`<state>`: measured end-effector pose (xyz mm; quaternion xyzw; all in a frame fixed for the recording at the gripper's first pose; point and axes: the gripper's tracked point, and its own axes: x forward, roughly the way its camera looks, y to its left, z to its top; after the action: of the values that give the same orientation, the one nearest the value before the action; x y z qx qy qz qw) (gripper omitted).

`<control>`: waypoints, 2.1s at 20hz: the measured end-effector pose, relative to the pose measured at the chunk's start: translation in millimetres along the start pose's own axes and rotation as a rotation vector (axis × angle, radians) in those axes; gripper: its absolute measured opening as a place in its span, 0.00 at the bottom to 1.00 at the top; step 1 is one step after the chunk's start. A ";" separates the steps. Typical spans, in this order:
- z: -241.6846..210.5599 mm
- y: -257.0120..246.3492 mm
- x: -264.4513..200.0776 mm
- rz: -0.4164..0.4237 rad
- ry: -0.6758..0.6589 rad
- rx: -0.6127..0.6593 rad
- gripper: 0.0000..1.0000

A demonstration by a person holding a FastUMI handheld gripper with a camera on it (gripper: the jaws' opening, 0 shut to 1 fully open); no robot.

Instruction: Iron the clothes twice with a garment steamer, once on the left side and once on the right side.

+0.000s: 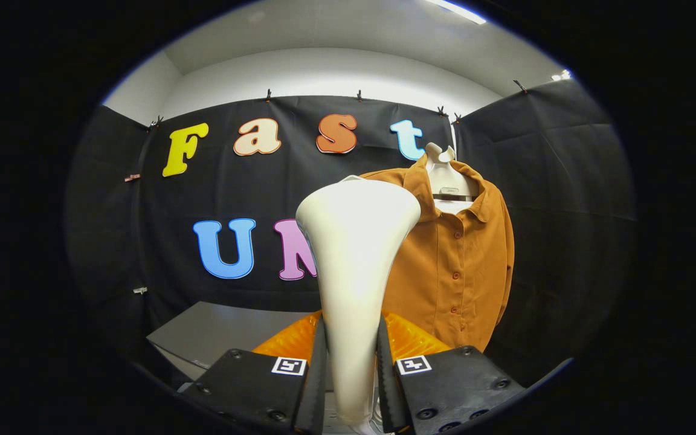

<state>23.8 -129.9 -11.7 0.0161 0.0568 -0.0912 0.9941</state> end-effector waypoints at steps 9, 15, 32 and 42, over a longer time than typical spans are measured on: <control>-6.5 -2.7 7.3 -0.013 0.008 0.002 0.40; -3.4 -13.0 9.5 -0.023 0.009 0.005 0.40; -9.3 -21.3 12.8 -0.024 0.019 -0.001 0.40; -12.2 -24.3 14.5 -0.023 0.026 -0.007 0.40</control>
<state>32.2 -155.8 -26.0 0.0132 0.0704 -0.1021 0.9922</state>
